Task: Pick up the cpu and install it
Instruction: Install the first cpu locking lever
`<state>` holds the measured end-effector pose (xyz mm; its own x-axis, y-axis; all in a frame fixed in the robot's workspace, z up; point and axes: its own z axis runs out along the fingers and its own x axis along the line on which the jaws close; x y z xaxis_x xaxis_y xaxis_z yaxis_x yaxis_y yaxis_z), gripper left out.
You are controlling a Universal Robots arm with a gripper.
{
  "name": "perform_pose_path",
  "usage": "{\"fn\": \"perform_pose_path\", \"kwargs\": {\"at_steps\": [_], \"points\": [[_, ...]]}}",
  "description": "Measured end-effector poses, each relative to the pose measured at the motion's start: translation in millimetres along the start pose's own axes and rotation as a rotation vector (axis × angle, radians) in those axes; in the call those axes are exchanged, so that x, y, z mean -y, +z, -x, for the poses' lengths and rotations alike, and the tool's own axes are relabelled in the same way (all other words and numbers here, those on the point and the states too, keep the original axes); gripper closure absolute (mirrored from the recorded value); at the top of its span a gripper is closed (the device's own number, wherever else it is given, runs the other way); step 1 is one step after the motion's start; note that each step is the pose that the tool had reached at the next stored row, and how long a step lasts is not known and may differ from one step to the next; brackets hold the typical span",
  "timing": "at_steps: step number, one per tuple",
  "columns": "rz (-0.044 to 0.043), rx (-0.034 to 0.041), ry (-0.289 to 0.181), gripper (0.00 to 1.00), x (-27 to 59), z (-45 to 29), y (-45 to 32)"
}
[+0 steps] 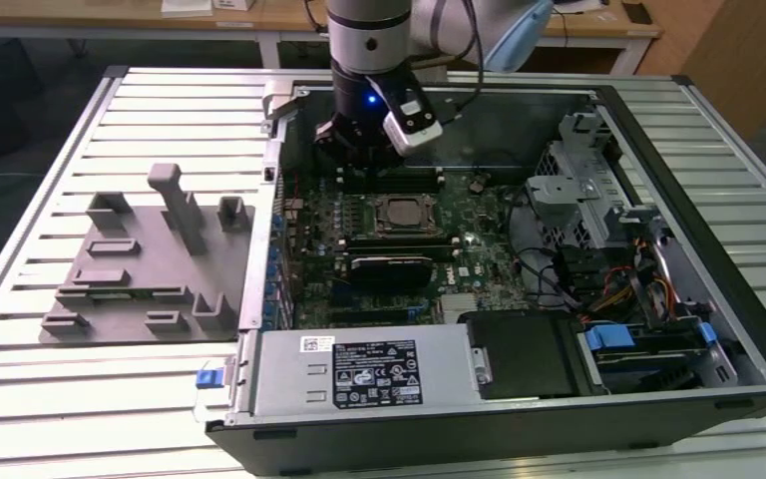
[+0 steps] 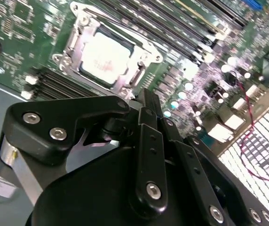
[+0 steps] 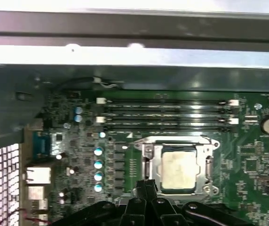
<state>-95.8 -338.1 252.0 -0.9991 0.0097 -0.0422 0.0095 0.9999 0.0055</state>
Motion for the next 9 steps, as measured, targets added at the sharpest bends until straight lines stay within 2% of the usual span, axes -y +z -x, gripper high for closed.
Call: {"fn": "perform_pose_path", "kwargs": {"at_steps": [3,5,9], "points": [[0.0031,-0.0001,0.000,0.89,0.1,-5.8,-0.3],[0.0072,0.0000,0.000,0.89,0.1,-8.4,-0.3],[0.0097,0.0000,0.000,0.89,0.1,-12.2,-0.4]]}}
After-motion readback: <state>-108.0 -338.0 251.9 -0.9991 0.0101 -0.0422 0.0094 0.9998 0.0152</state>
